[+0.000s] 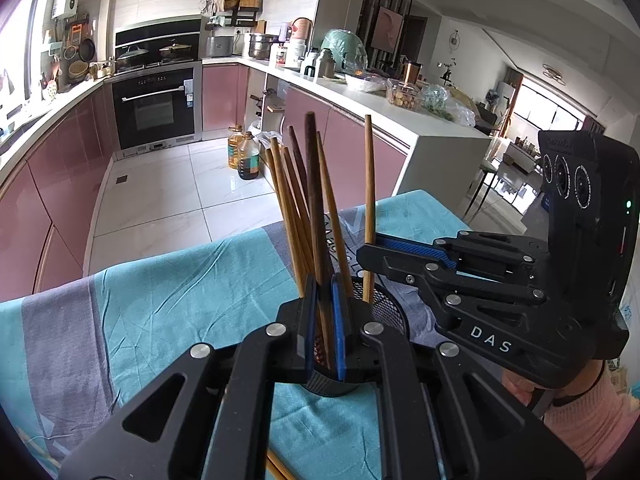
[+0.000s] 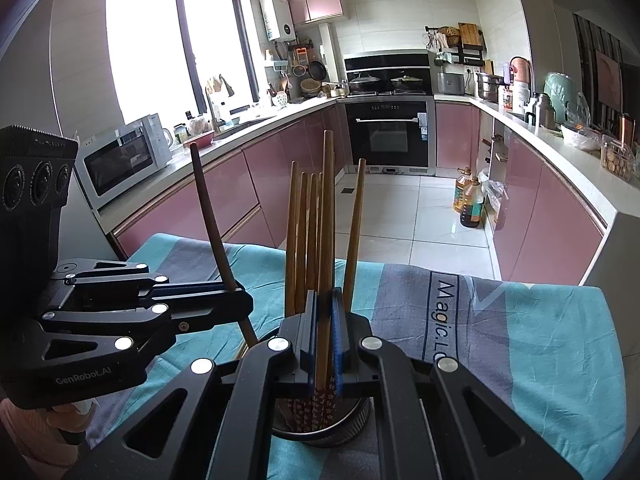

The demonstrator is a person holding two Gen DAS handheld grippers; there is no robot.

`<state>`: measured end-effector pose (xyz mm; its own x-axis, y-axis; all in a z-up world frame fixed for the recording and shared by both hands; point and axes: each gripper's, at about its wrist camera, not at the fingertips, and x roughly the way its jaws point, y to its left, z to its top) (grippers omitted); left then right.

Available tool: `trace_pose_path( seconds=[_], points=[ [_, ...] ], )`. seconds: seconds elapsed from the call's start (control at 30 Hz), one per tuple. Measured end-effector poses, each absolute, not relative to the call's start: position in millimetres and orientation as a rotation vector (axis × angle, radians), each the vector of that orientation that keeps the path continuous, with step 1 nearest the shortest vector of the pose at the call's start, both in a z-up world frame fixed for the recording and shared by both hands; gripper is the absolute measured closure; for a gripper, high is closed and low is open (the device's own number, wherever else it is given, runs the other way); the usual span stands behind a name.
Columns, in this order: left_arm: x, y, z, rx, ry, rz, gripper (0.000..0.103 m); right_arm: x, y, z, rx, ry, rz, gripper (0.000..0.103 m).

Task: Organize utensils
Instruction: 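Lower the right tool's chopstick into the mesh cup and open while the left tool releases its own, then withdraw both open tools from the cup toward the last chopsticks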

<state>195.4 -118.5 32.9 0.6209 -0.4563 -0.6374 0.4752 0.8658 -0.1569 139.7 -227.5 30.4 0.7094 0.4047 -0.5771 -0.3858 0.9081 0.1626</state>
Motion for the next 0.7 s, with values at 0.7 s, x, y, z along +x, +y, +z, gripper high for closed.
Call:
trace_pose_path(
  seconds=[0.7],
  points=[
    [193, -110, 19, 0.026, 0.715, -0.502, 0.081, 135, -236, 21, 0.092, 0.666, 0.446, 0.096]
  ],
)
